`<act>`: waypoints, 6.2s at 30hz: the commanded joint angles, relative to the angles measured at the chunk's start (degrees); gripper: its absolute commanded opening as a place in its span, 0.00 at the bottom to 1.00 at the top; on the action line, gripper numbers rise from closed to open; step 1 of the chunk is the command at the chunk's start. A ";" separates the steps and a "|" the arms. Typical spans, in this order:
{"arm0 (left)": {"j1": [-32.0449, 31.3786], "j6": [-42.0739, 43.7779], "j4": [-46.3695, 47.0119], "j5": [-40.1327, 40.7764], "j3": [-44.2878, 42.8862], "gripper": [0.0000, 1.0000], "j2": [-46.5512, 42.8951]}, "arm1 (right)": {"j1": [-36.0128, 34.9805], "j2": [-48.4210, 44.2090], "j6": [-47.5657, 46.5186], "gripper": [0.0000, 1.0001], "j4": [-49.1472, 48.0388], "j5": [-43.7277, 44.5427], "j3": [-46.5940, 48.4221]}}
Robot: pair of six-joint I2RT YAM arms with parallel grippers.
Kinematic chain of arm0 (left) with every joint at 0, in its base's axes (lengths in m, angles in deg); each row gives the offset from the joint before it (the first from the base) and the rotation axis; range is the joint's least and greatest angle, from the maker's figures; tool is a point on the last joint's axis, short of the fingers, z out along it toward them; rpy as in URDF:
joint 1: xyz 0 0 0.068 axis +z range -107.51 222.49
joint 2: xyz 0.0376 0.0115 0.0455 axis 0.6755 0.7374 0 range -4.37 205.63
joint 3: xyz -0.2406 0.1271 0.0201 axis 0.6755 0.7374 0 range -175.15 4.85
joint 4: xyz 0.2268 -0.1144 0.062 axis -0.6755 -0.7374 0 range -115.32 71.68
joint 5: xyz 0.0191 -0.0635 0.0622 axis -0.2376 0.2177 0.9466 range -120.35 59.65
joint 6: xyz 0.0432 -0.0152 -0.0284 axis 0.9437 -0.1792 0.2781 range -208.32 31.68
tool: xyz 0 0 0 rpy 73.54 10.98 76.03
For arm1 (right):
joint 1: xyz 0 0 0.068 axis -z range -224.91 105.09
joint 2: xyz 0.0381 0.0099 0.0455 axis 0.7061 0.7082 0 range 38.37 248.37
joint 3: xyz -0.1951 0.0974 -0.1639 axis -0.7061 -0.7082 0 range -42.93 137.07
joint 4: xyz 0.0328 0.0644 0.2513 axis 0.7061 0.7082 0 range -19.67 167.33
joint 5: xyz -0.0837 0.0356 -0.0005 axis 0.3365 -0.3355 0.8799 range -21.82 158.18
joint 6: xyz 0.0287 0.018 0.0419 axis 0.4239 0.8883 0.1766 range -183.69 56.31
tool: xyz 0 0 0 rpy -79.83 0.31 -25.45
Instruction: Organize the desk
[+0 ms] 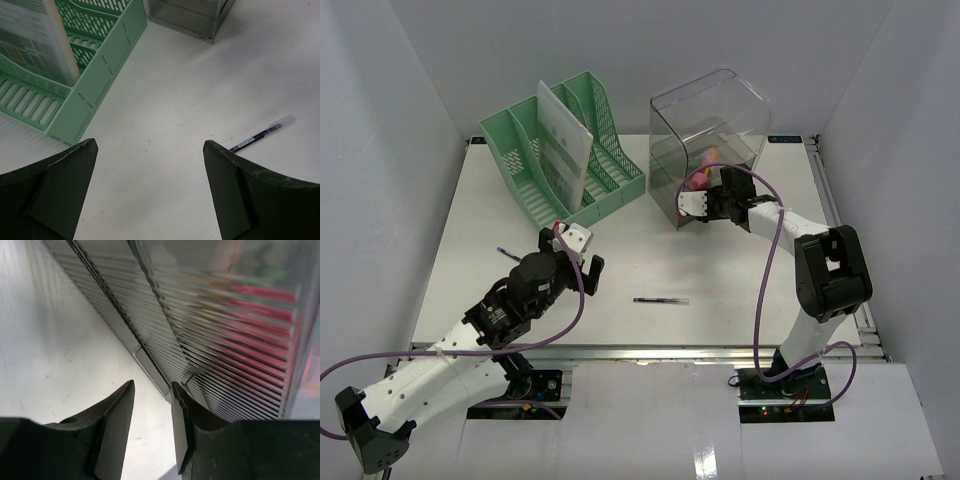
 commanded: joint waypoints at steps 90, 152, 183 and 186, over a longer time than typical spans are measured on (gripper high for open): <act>0.86 -0.51 2.11 -2.99 1.27 0.98 1.36 | 34.19 13.50 127.79 0.18 -50.61 -50.53 -20.38; 0.77 -4.73 0.25 -3.53 1.05 0.98 -9.65 | -36.13 -3.77 37.86 0.52 12.45 0.77 -10.60; 0.77 -4.82 0.07 -4.32 1.07 0.98 -9.93 | -16.24 -20.67 7.54 0.08 23.45 7.26 -5.37; 0.77 -4.82 0.00 -4.33 1.13 0.98 -9.41 | -11.65 -20.54 -0.84 0.08 20.48 9.95 -5.57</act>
